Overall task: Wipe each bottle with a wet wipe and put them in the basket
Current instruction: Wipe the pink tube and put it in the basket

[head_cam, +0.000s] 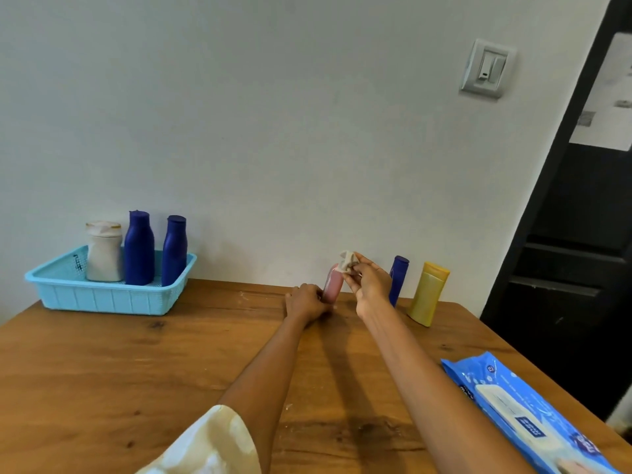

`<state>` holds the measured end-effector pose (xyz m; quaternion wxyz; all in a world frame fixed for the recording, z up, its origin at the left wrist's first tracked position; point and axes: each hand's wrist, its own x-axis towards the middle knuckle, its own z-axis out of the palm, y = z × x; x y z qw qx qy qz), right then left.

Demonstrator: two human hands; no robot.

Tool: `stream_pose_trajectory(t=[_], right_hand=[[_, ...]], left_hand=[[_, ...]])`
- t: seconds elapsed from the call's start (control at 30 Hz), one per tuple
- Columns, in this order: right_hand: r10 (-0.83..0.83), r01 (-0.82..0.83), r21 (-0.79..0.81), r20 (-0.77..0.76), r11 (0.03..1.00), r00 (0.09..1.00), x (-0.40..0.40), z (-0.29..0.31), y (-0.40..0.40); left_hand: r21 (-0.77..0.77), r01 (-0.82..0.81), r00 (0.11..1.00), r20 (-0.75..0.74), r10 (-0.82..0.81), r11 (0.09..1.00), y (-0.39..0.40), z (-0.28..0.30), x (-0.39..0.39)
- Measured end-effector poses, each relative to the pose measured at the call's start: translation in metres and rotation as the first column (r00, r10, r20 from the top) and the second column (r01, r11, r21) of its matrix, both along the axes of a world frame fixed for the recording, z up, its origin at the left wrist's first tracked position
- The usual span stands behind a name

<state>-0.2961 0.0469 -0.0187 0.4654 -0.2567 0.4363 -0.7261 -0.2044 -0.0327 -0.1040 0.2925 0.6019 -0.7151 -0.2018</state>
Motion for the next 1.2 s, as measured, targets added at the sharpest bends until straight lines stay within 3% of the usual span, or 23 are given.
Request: stream_pose_trajectory(t=[0.27,0.43,0.6,0.73,0.87,1.03,1.2], right_hand=[[0.013,-0.014,-0.054,-0.021,0.998,1.0,0.027,0.019,0.023],[-0.083,0.032,-0.189,-0.269,0.982,0.959,0.048,0.022,0.053],[-0.108,-0.019,-0.245,-0.495,0.969,0.862,0.07,0.026,0.083],[-0.149,-0.013,-0.221,-0.697,0.975,0.701,0.095,0.032,0.098],[-0.175,0.002,-0.247,-0.68,0.969,0.712,0.105,0.047,0.107],[-0.334,0.017,-0.414,-0.71,0.91,0.62,0.097,0.059,0.113],[-0.326,0.024,-0.4,-0.708,0.916,0.626,0.097,0.05,0.11]], left_hand=[[-0.127,0.133,0.991,-0.007,-0.135,0.983,0.038,0.028,0.051],[-0.221,0.21,0.978,0.042,-0.206,0.952,0.076,0.058,0.103],[-0.255,0.257,0.956,-0.075,-0.285,0.932,0.121,0.083,0.14],[-0.327,0.246,0.937,-0.159,-0.31,0.912,0.148,0.096,0.156],[-0.379,0.198,0.917,-0.255,-0.308,0.904,0.164,0.113,0.168],[-0.501,0.088,0.884,-0.36,-0.3,0.861,0.17,0.132,0.178],[-0.543,0.06,0.88,-0.366,-0.301,0.837,0.171,0.134,0.173]])
